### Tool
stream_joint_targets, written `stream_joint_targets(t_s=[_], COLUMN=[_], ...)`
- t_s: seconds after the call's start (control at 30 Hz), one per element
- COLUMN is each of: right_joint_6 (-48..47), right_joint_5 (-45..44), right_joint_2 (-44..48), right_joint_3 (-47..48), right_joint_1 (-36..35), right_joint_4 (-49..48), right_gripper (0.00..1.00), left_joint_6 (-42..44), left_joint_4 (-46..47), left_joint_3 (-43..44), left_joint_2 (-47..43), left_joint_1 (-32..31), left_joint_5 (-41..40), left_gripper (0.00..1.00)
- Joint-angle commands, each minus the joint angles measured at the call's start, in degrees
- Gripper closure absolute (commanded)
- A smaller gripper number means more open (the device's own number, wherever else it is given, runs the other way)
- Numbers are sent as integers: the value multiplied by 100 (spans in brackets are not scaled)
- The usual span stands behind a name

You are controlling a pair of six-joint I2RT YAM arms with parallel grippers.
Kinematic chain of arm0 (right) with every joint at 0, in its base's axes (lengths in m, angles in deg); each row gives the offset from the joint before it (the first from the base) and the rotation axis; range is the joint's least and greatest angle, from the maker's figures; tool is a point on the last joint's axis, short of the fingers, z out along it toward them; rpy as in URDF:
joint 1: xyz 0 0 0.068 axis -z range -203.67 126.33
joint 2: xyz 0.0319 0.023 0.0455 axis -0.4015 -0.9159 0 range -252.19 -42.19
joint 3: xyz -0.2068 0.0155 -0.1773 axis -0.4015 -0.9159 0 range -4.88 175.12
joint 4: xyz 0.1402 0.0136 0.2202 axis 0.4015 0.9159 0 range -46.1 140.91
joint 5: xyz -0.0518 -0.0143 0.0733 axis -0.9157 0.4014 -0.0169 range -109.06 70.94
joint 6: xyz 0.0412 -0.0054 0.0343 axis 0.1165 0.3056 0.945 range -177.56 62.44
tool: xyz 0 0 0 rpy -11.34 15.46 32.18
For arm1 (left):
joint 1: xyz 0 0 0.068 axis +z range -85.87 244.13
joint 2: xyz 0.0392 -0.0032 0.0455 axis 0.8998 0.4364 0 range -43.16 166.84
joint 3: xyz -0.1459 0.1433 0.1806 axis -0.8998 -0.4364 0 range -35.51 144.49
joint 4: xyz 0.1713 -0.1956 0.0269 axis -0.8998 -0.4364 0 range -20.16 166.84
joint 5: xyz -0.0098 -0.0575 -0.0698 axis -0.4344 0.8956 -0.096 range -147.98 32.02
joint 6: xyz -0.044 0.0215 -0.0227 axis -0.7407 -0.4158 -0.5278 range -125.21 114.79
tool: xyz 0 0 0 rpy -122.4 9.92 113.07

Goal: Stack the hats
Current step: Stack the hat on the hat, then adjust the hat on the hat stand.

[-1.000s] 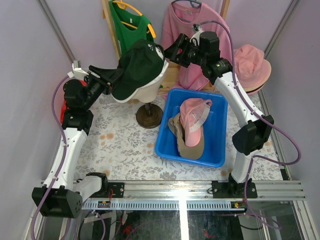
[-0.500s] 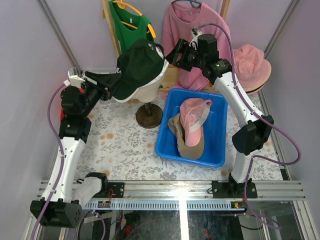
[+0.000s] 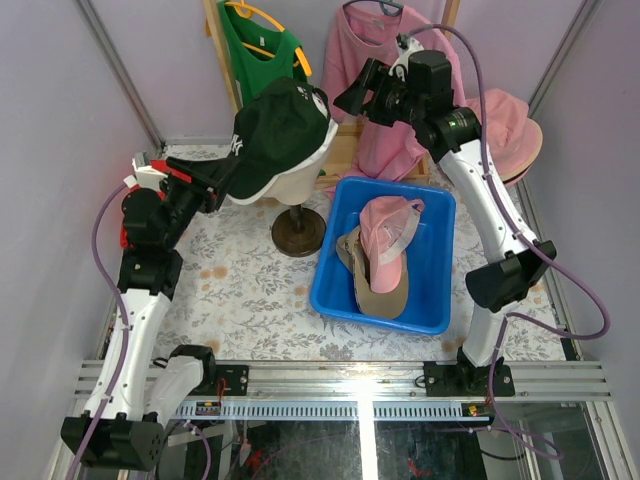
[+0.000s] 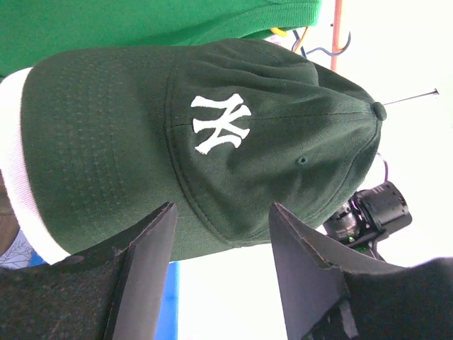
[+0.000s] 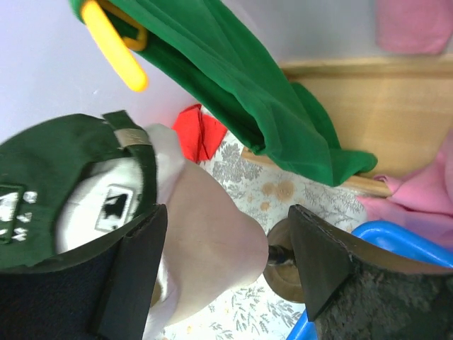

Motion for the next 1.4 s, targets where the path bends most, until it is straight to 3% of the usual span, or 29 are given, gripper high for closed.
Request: stream_joint_targets(t_s=[0.0, 0.3, 0.53, 1.1, 1.37], right_joint_6=[-196, -194, -221, -342, -389], right_joint_5=[-345, -207, 53, 115, 82], right_joint_2=[368, 500, 192, -379, -486], right_joint_3=[298, 187, 706, 1385, 1414], right_joint_1=[7, 1, -120, -419, -478], right_joint_4=[22, -354, -216, 180, 273], right_gripper=[23, 23, 23, 24, 25], left_joint_6=[35, 102, 52, -19, -408], left_joint_4=[169, -46, -439, 87, 1169], left_joint_3=[-231, -511, -840, -1491, -1748], left_joint_2=[-311, -925, -1308, -994, -591], left_joint_1=[9, 24, 33, 91, 112], left_joint_5=[-398, -1250, -1730, -1409, -1224], left_gripper=[45, 45, 43, 34, 31])
